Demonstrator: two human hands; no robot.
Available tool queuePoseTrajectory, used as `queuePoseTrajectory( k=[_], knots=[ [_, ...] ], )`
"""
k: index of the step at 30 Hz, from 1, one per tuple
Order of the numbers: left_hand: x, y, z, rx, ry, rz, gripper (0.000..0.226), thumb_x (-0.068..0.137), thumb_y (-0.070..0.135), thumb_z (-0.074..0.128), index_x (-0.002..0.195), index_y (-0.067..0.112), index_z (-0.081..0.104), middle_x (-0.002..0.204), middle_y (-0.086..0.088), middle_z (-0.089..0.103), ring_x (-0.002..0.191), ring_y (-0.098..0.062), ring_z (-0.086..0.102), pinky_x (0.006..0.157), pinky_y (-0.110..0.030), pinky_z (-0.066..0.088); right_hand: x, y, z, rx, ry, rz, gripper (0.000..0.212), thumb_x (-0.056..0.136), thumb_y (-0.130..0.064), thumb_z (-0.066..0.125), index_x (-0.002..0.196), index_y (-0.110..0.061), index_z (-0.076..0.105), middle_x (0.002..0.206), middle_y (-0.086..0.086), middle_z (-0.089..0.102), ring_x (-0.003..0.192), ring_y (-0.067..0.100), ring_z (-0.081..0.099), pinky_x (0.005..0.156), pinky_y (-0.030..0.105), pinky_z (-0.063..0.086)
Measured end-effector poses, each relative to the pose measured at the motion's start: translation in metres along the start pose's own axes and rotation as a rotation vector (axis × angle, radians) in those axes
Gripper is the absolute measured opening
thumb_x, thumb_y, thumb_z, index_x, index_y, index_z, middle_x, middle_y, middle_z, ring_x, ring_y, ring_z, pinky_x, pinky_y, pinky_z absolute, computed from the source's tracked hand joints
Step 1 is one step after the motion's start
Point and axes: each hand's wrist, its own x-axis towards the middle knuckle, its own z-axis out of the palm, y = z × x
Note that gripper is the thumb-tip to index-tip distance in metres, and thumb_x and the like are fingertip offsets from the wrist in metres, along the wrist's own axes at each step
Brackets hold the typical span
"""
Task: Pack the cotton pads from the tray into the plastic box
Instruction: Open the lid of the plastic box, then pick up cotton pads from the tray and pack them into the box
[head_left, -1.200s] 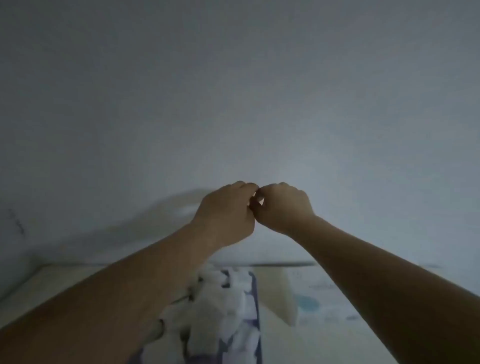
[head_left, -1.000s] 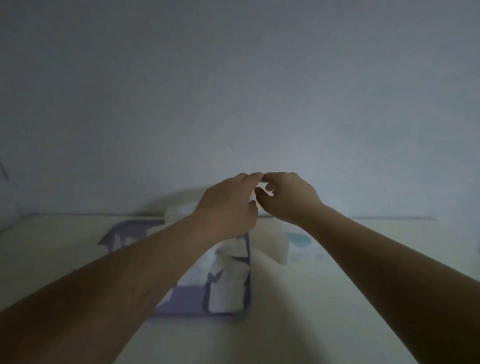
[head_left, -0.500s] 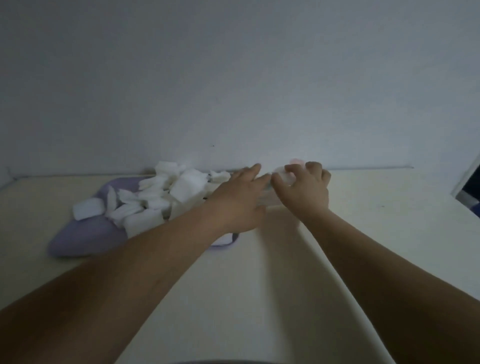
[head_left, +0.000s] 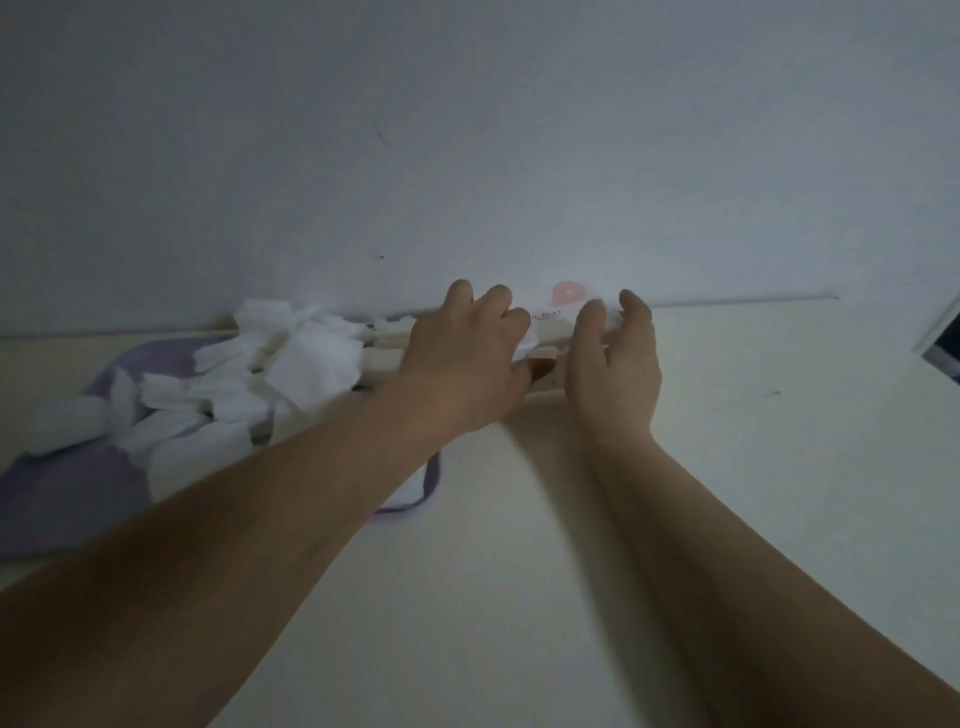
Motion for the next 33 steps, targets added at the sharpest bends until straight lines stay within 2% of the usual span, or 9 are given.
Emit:
queuePoseTrajectory(
  k=[7, 11, 15, 19, 21, 23, 25, 28, 33],
  knots=[
    [0.007, -0.007, -0.016, -0.016, -0.024, 0.0, 0.057, 0.099, 0.068, 0.038, 0.124, 0.023, 0.061, 0.116, 0.001, 0.056, 0.106, -0.025, 0.051, 0.069, -0.036, 0.034, -0.009, -0.004, -0.003, 0.027, -0.001, -0.015, 0.062, 0.109, -0.042, 0.026, 0.162, -0.01, 0.023, 0.165, 0.011, 0.029, 0.15, 0.026, 0.03, 0.11, 0.027, 0.024],
    [0.031, -0.025, -0.041, -0.18, 0.009, -0.135, 0.054, 0.098, 0.069, 0.04, 0.124, 0.026, 0.062, 0.12, -0.002, 0.063, 0.11, -0.027, 0.06, 0.078, -0.035, 0.042, -0.025, -0.016, -0.005, -0.275, -0.012, -0.164, 0.068, 0.108, -0.034, 0.035, 0.159, 0.008, 0.019, 0.17, 0.021, 0.006, 0.154, 0.04, 0.011, 0.127, 0.049, 0.011],
    [0.054, -0.048, -0.052, -0.514, 0.064, -0.313, 0.051, 0.096, 0.042, 0.064, 0.14, 0.018, 0.052, 0.138, -0.007, 0.057, 0.122, -0.028, 0.058, 0.095, -0.029, 0.044, -0.038, -0.024, -0.01, -0.352, 0.016, -0.605, 0.046, 0.095, -0.024, 0.062, 0.135, 0.0, 0.063, 0.148, 0.026, 0.049, 0.139, 0.045, 0.042, 0.116, 0.061, 0.031],
    [0.036, -0.062, -0.045, -0.631, 0.008, -0.357, 0.073, 0.092, 0.028, 0.072, 0.155, 0.015, 0.036, 0.156, -0.008, 0.041, 0.137, -0.025, 0.049, 0.111, -0.032, 0.041, -0.052, -0.028, -0.005, -0.419, -0.295, -0.704, 0.034, 0.093, -0.042, 0.06, 0.113, -0.021, 0.079, 0.11, 0.005, 0.076, 0.102, 0.031, 0.067, 0.095, 0.04, 0.046],
    [0.012, -0.066, -0.038, -0.632, 0.006, -0.323, 0.059, 0.091, 0.023, 0.071, 0.145, 0.016, 0.051, 0.145, -0.006, 0.053, 0.128, -0.023, 0.057, 0.103, -0.031, 0.046, -0.052, -0.027, -0.003, -0.499, -0.333, -0.712, 0.029, 0.092, -0.042, 0.058, 0.102, -0.026, 0.08, 0.088, 0.0, 0.076, 0.084, 0.031, 0.067, 0.083, 0.04, 0.045],
    [-0.02, -0.072, -0.033, -0.639, -0.008, -0.265, 0.031, 0.089, 0.021, 0.071, 0.12, 0.02, 0.07, 0.116, 0.005, 0.067, 0.101, -0.013, 0.066, 0.086, -0.025, 0.049, -0.053, -0.027, -0.001, -0.555, -0.307, -0.693, 0.028, 0.092, -0.042, 0.057, 0.09, -0.025, 0.079, 0.079, 0.0, 0.073, 0.079, 0.032, 0.065, 0.081, 0.041, 0.043],
    [-0.053, -0.08, -0.028, -0.664, -0.056, -0.225, 0.015, 0.086, 0.022, 0.072, 0.1, 0.025, 0.075, 0.092, 0.015, 0.07, 0.078, -0.001, 0.066, 0.075, -0.023, 0.05, -0.054, -0.029, 0.001, -0.554, -0.25, -0.673, 0.027, 0.092, -0.043, 0.061, 0.087, -0.023, 0.079, 0.086, 0.002, 0.075, 0.086, 0.032, 0.066, 0.086, 0.041, 0.045],
    [-0.095, -0.089, -0.027, -0.718, -0.171, -0.225, 0.021, 0.081, 0.02, 0.07, 0.1, 0.026, 0.078, 0.083, 0.01, 0.075, 0.069, -0.001, 0.066, 0.071, -0.027, 0.055, -0.062, -0.038, 0.003, -0.486, -0.209, -0.784, 0.032, 0.09, -0.031, 0.069, 0.116, -0.014, 0.076, 0.128, 0.014, 0.07, 0.122, 0.037, 0.061, 0.104, 0.048, 0.048],
    [-0.126, -0.096, -0.029, -0.589, -0.365, -0.174, 0.043, 0.077, 0.048, 0.075, 0.114, 0.027, 0.071, 0.101, 0.013, 0.068, 0.085, -0.001, 0.065, 0.081, -0.03, 0.057, -0.094, -0.046, 0.013, -0.251, -0.405, -0.911, 0.027, 0.087, -0.011, 0.069, 0.112, -0.011, 0.077, 0.11, 0.006, 0.075, 0.105, 0.032, 0.067, 0.089, 0.043, 0.054]
  ],
)
